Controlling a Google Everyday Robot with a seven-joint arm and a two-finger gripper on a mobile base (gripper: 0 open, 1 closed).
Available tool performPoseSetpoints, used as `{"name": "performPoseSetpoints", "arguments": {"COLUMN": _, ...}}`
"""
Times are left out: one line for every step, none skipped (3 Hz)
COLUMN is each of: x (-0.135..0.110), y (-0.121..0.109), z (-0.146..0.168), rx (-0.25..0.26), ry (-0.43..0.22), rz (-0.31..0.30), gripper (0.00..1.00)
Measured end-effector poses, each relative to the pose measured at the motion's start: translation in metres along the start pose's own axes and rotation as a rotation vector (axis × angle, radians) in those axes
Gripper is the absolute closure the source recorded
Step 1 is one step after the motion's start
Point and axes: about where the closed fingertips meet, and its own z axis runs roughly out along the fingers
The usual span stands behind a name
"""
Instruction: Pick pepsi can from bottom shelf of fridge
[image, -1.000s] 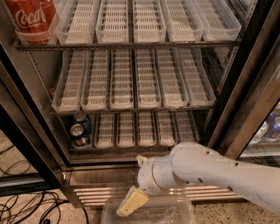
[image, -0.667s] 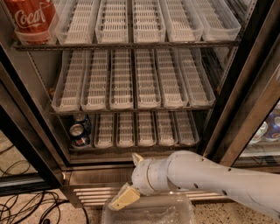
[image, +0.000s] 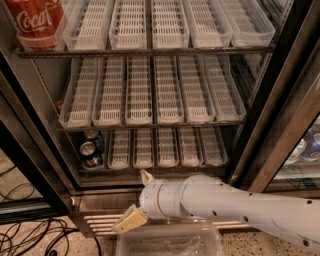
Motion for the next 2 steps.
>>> {"name": "performPoseSetpoints", "arguments": {"x": -0.003, "y": 0.002, "z": 0.009, "rx": 0.026, "ry": -0.036, "rz": -0.027, "gripper": 0.00}}
{"name": "performPoseSetpoints", "arguments": {"x": -0.009, "y": -0.005, "z": 0.025, "rx": 0.097, "ry": -0.120, "rz": -0.070, "gripper": 0.00}}
